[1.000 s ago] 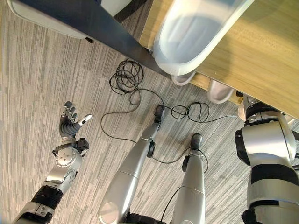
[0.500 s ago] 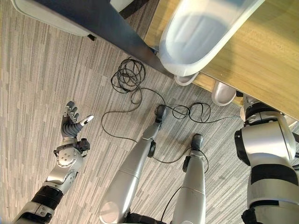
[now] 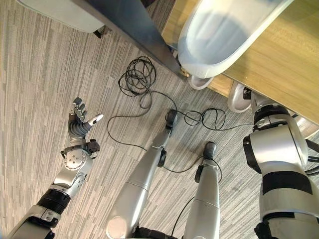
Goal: Arrange the slippers neatly on the shoe rack.
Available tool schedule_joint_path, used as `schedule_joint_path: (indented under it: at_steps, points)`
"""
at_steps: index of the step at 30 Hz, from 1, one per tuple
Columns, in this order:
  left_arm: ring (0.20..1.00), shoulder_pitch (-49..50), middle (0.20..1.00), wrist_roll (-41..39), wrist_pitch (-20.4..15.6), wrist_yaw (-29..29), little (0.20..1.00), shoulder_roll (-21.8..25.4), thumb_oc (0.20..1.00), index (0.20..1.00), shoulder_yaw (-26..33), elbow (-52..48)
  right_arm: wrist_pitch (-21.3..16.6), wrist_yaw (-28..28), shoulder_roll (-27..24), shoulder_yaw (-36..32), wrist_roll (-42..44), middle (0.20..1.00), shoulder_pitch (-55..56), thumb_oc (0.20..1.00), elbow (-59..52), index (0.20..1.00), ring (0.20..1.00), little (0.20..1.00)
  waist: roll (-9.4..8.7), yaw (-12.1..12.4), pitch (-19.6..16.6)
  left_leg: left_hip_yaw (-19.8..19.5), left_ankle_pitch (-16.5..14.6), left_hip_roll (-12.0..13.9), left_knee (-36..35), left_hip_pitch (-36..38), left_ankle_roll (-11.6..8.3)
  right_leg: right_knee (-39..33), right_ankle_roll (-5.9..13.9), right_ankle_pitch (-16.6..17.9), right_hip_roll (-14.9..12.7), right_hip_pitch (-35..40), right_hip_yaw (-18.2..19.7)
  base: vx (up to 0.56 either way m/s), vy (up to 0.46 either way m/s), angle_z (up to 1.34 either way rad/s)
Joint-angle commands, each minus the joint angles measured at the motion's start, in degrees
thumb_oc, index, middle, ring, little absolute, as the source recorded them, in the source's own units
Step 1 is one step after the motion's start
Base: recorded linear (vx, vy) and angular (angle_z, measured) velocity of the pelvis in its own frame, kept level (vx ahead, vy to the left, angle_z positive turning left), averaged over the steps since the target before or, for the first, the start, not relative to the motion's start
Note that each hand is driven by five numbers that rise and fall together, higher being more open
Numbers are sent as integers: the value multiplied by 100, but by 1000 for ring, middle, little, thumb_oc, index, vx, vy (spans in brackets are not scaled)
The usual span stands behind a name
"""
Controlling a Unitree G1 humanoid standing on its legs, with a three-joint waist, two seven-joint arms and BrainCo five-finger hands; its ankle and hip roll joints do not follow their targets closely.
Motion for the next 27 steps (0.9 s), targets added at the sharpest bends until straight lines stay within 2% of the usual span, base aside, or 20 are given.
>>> schedule_joint_path:
  at_steps: [1,5,6,8,14,21,27]
  points:
    - [1000,92,1000,52,-346,-24,1000,137,1000,1000,57,41,-178,-38,-148,85,219,1000,-35,1000,50,1000,1000,1000,146,50,-9,12,-962,-274,476,-387,-289,-481,-71,559,-50,264,-76,0,0,0]
    - [1000,109,1000,55,-357,-17,1000,164,1000,1000,27,51,-169,-69,-60,-14,343,1000,-20,1000,165,1000,1000,1000,176,64,-9,6,-974,-283,510,-408,-286,-448,-76,555,-54,235,-77,0,0,0]
    - [1000,73,1000,114,-343,23,1000,186,1000,1000,-55,83,-148,-120,194,-148,498,1000,49,1000,311,1000,1000,1000,228,87,-9,-1,-979,-286,504,-421,-282,-415,-93,548,-60,191,-94,0,0,0]
    - [1000,59,1000,143,-333,51,1000,171,1000,1000,-77,118,-181,-170,339,-235,581,1000,146,1000,275,1000,1000,1000,229,70,-9,2,-971,-286,498,-424,-277,-407,-98,554,-54,178,-94,0,0,0]
    - [1000,-165,1000,246,-292,156,1000,193,1000,1000,-167,320,-225,-322,520,-350,752,1000,178,1000,221,1000,1000,1000,246,65,-9,-3,-965,-294,478,-402,-264,-377,-118,530,-37,167,-91,0,0,0]
    - [1000,-197,1000,281,-295,279,1000,198,1000,1000,-123,519,-388,-579,447,-397,833,1000,194,1000,-45,1000,1000,1000,245,27,-9,7,-935,-287,430,-360,-267,-380,-122,544,-34,171,-87,0,0,0]
    - [1000,-364,1000,312,-252,383,1000,153,1000,1000,-88,751,-540,-772,502,-468,759,1000,530,1000,-572,1000,1000,1000,166,-88,-9,2,-939,-273,407,-269,-262,-376,-136,534,-21,218,-77,0,0,0]
